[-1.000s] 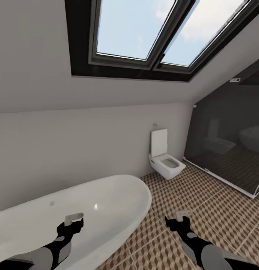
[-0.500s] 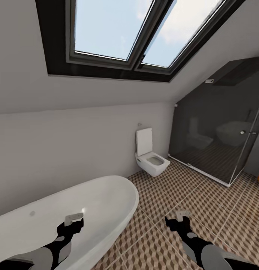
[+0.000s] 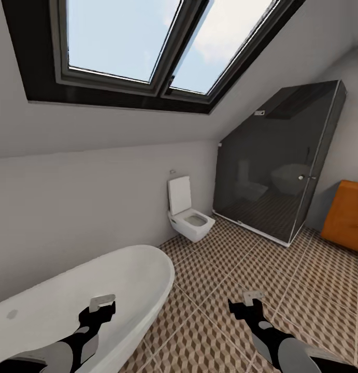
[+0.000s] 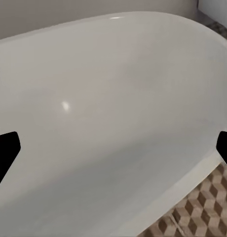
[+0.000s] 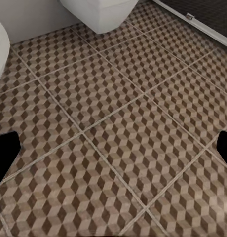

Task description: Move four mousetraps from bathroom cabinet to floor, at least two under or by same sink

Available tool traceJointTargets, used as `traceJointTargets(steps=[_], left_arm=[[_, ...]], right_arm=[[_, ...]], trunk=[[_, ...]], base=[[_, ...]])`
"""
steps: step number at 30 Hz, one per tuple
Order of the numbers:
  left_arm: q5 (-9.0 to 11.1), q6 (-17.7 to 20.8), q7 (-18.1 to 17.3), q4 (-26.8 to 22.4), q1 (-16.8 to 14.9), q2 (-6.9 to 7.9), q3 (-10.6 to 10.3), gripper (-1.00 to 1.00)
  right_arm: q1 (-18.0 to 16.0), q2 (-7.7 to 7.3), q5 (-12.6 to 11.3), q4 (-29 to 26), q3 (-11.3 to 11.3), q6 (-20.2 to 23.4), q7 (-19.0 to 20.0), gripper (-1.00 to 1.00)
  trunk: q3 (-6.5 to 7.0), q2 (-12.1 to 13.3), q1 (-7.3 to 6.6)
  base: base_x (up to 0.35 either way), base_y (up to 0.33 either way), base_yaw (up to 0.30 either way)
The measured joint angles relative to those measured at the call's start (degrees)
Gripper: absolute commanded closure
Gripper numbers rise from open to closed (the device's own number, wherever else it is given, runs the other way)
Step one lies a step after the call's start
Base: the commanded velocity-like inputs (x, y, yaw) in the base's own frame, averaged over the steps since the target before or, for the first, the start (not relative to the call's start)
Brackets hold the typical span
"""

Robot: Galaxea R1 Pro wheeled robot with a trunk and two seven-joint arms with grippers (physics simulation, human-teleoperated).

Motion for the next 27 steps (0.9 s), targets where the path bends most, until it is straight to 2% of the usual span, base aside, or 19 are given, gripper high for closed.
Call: traceJointTargets(steps=[27], left_arm=[[0.0, 0.0, -0.1, 0.0, 0.0, 0.0, 0.0, -1.0]], right_arm=[[0.0, 0.0, 0.0, 0.0, 0.0, 0.0, 0.0, -1.0]], trunk=[[0.0, 0.0, 0.0]], base=[[0.0, 0.0, -0.275]])
